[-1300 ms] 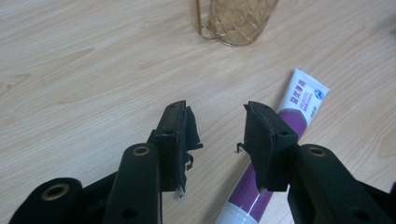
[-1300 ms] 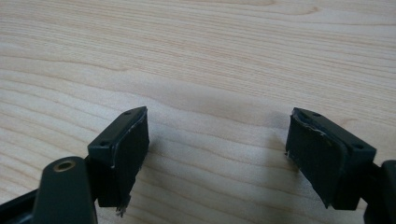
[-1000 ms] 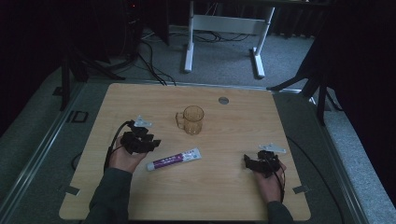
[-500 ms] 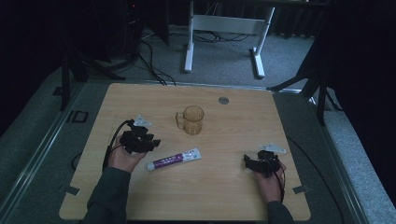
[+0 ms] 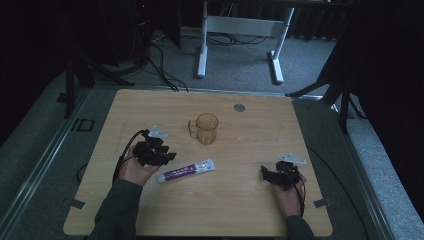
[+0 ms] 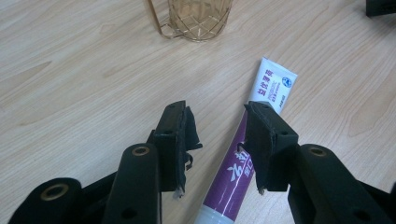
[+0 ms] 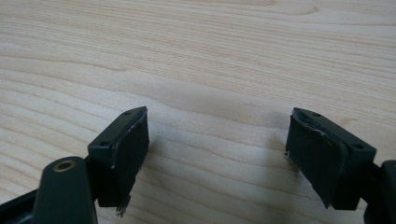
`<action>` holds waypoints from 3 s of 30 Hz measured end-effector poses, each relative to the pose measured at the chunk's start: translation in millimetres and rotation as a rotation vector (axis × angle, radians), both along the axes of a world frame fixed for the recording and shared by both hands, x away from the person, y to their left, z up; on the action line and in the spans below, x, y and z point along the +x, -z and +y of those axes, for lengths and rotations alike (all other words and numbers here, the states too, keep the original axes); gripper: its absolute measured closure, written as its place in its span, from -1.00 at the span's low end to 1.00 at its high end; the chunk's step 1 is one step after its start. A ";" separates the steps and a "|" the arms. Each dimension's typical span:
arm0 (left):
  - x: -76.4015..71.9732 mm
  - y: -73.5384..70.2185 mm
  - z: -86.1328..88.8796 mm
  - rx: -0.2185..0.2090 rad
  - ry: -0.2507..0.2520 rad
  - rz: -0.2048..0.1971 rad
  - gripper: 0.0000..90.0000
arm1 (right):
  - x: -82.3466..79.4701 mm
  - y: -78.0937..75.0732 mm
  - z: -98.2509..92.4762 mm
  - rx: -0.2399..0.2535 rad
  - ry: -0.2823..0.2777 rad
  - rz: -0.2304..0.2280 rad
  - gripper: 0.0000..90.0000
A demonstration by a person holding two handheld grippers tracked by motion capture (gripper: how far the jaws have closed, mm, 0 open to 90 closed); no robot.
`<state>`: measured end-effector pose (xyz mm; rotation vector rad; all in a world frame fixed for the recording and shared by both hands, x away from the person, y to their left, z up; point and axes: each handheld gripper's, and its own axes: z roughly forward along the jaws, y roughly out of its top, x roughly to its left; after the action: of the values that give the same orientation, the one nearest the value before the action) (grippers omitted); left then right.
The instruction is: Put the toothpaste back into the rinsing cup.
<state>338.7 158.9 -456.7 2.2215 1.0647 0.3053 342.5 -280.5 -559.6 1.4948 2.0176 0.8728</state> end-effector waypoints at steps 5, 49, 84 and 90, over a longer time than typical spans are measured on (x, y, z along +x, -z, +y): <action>-0.1 0.7 -2.6 0.006 0.020 -0.004 0.28 | 0.0 0.0 0.0 0.000 0.000 0.000 -0.52; -2.0 5.2 -29.7 0.073 0.144 0.041 0.33 | 0.0 0.0 -0.2 -0.002 -0.002 0.000 -0.52; 8.7 10.9 -51.1 0.210 0.244 0.094 0.30 | 0.0 0.0 -0.1 -0.002 -0.001 0.000 -0.52; 10.2 14.0 -52.9 0.224 0.246 0.107 0.28 | 0.0 0.0 -0.2 -0.002 -0.002 0.000 -0.52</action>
<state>349.0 106.0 -470.7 2.5646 0.8320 0.2082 342.5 -280.7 -559.6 1.4924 2.0192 0.8717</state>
